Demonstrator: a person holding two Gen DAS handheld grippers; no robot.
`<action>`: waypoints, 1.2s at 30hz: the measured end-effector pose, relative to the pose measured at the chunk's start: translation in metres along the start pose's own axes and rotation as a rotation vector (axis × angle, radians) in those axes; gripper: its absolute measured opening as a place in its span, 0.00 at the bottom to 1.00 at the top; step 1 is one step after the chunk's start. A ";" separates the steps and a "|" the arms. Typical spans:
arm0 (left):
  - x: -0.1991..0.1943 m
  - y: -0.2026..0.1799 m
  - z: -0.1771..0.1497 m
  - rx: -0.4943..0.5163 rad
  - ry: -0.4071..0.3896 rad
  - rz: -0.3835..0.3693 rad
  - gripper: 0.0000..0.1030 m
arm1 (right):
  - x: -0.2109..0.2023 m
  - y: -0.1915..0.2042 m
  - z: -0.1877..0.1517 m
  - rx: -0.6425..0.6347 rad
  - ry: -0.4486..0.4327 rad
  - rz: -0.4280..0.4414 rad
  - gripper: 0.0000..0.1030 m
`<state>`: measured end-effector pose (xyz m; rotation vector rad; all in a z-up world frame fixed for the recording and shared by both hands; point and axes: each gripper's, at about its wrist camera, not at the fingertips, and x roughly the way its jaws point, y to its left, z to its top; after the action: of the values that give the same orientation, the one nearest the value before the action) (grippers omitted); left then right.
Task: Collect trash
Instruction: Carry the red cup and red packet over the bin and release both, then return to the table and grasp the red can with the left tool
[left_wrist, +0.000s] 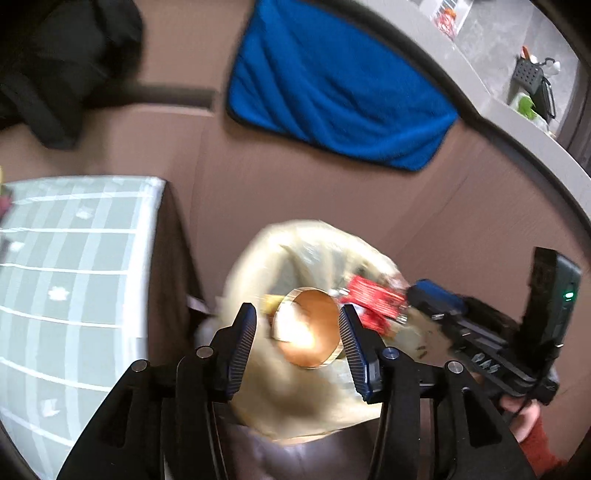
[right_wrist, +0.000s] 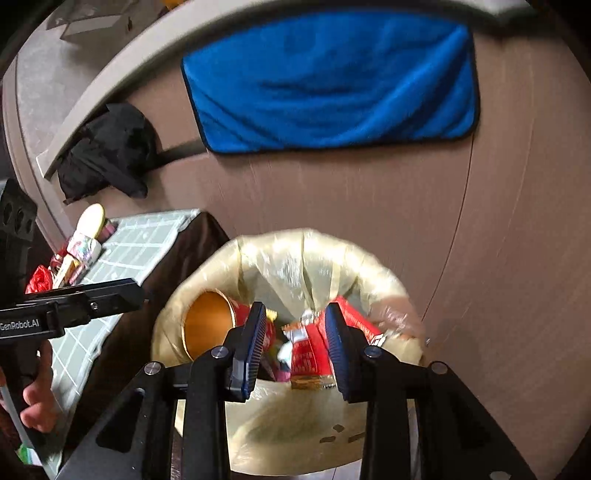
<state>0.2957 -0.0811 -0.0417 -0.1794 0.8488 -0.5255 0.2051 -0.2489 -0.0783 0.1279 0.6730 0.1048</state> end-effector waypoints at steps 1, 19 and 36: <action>-0.012 0.004 -0.001 0.007 -0.026 0.044 0.46 | -0.005 0.004 0.003 -0.002 -0.018 -0.001 0.31; -0.179 0.169 -0.052 -0.244 -0.308 0.372 0.46 | -0.026 0.172 0.032 -0.254 -0.130 0.193 0.31; -0.212 0.335 -0.004 -0.421 -0.303 0.387 0.56 | 0.055 0.273 0.016 -0.382 0.053 0.358 0.31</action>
<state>0.3022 0.3149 -0.0219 -0.4573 0.6656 0.0503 0.2429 0.0265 -0.0578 -0.1241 0.6665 0.5792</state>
